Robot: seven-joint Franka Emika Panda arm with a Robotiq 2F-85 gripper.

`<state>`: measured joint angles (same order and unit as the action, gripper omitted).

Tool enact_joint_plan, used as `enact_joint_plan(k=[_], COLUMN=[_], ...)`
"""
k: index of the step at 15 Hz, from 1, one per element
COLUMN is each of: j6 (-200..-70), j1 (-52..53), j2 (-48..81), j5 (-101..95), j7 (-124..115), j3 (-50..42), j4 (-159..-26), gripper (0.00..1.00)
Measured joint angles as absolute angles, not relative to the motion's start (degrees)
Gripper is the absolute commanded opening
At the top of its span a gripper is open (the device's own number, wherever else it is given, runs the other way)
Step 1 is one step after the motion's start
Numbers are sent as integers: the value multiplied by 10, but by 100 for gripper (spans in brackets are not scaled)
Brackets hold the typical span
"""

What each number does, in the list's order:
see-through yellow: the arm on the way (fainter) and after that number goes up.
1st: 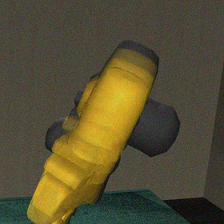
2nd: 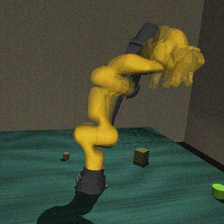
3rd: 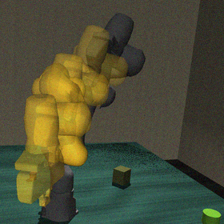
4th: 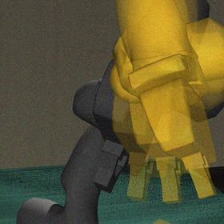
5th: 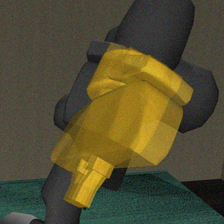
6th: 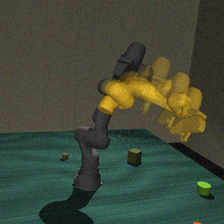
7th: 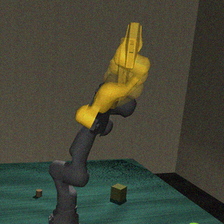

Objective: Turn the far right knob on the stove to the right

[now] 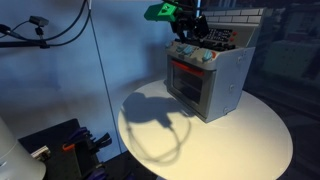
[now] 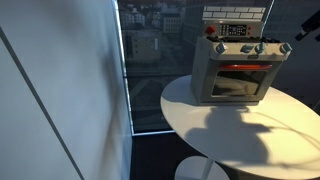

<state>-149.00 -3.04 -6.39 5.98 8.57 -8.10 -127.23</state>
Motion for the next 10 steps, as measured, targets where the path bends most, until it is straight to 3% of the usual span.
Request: enact_joint_plan(k=[10], j6=[-1521], j1=[-33], j2=[9], j5=[78], j7=[96], j3=[-80], j4=[-1223], gripper=[100])
